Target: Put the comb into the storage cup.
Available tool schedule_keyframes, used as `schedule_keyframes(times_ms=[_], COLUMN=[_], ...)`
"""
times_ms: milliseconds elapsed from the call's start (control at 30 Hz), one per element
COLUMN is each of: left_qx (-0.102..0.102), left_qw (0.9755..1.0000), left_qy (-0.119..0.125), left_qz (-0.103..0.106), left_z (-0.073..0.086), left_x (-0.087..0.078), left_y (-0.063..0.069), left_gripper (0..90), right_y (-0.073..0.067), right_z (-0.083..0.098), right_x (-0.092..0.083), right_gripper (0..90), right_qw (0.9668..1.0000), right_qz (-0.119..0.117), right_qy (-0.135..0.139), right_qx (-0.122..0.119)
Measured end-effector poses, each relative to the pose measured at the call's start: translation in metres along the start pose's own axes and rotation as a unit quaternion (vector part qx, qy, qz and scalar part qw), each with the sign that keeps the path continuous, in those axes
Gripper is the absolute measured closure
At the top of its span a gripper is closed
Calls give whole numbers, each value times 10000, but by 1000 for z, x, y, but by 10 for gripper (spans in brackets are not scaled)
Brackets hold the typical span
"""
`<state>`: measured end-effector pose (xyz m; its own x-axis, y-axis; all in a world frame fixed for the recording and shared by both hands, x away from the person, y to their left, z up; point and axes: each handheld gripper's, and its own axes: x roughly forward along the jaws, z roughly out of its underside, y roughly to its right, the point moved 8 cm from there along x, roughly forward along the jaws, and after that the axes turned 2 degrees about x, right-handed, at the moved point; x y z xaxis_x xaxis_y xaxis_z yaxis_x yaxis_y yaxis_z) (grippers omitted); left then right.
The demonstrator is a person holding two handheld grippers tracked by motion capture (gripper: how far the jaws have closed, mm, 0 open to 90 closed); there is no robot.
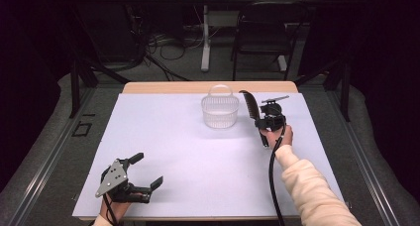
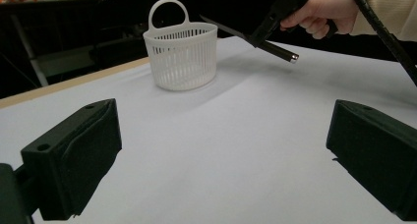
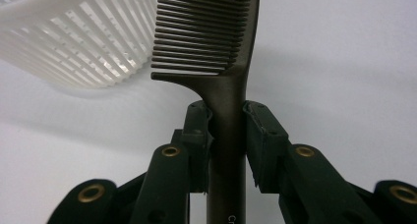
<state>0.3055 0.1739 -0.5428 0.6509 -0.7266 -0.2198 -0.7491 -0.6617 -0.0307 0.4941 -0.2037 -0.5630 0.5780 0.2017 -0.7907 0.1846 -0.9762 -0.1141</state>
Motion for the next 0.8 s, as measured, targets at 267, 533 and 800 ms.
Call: schedule_keyframes(times_ms=[267, 533, 800], left_qx=[-27, 34, 36], left_qw=[9999, 9998, 9996], left_qy=[-68, -99, -169], left_qz=[-139, -191, -241], left_z=[3, 3, 5], left_x=[2, 3, 7], left_y=[-6, -6, -9], left_gripper=[2, 2, 2], right_y=[-2, -1, 8], right_z=[-2, -2, 11], right_x=[-5, -11, -11], right_gripper=[726, 726, 726], right_qw=[9987, 9956, 9932], right_qz=[-332, -565, -697], right_qy=[384, 734, 884], right_qx=[-41, -124, -288])
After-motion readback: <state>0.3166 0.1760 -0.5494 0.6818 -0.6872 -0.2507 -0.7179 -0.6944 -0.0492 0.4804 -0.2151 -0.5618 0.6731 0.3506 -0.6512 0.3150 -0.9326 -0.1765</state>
